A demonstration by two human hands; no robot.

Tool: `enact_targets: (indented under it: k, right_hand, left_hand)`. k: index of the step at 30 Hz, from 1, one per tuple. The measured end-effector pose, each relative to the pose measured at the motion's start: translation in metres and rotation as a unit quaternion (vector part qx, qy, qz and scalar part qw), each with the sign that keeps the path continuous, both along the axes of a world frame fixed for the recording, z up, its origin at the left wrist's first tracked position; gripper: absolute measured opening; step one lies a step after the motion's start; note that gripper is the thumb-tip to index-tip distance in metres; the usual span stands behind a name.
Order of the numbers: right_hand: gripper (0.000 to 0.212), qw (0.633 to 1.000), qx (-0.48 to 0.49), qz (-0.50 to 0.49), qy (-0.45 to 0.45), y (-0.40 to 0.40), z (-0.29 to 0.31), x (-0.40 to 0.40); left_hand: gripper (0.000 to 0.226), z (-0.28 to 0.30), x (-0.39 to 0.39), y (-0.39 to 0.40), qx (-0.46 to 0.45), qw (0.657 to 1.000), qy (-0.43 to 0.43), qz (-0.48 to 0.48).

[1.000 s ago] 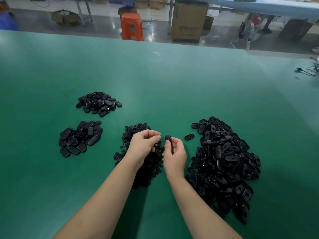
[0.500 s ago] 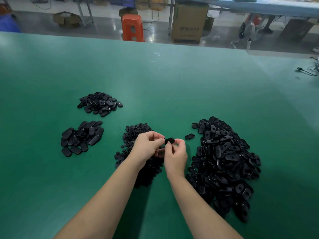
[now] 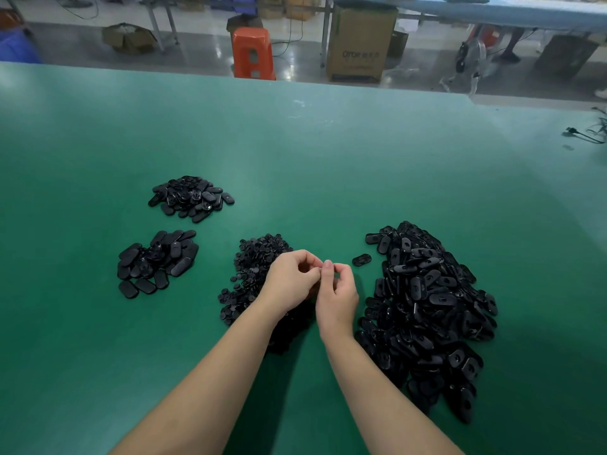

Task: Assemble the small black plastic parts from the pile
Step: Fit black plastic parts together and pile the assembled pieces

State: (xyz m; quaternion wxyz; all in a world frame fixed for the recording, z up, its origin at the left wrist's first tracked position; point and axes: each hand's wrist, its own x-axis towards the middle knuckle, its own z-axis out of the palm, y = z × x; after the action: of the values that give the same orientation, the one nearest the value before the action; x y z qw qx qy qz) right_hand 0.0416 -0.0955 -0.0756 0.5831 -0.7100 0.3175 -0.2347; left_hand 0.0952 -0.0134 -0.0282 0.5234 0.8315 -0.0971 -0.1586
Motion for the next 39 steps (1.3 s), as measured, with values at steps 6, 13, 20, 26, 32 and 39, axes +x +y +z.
enact_targets:
  k: [6, 13, 20, 26, 32, 39]
  right_hand:
    - [0.012, 1.000, -0.011, -0.013, 0.012, 0.000, -0.002, 0.002]
    - [0.015, 1.000, 0.015, -0.008, -0.002, 0.001, -0.002, 0.002]
    - [0.011, 1.000, -0.007, -0.013, 0.014, 0.000, 0.001, 0.002]
    - [0.011, 1.000, 0.012, -0.012, 0.011, -0.001, 0.000, 0.002]
    - [0.014, 0.999, 0.032, -0.003, 0.004, 0.000, -0.001, 0.002]
    - [0.013, 1.000, 0.028, 0.001, 0.002, 0.001, 0.004, 0.000]
  left_hand:
    - [0.011, 0.001, -0.003, 0.003, -0.028, 0.999, 0.035, 0.020]
    - [0.014, 0.000, -0.007, -0.004, -0.062, 0.995, 0.046, 0.063]
    - [0.013, -0.002, -0.009, -0.007, -0.036, 0.996, 0.020, 0.078]
    - [0.015, -0.002, -0.010, -0.007, -0.035, 0.994, 0.025, 0.098]
    - [0.013, 0.000, -0.011, -0.008, -0.045, 0.994, 0.017, 0.093]
    - [0.016, 0.003, -0.010, -0.012, 0.003, 0.996, -0.006, 0.085]
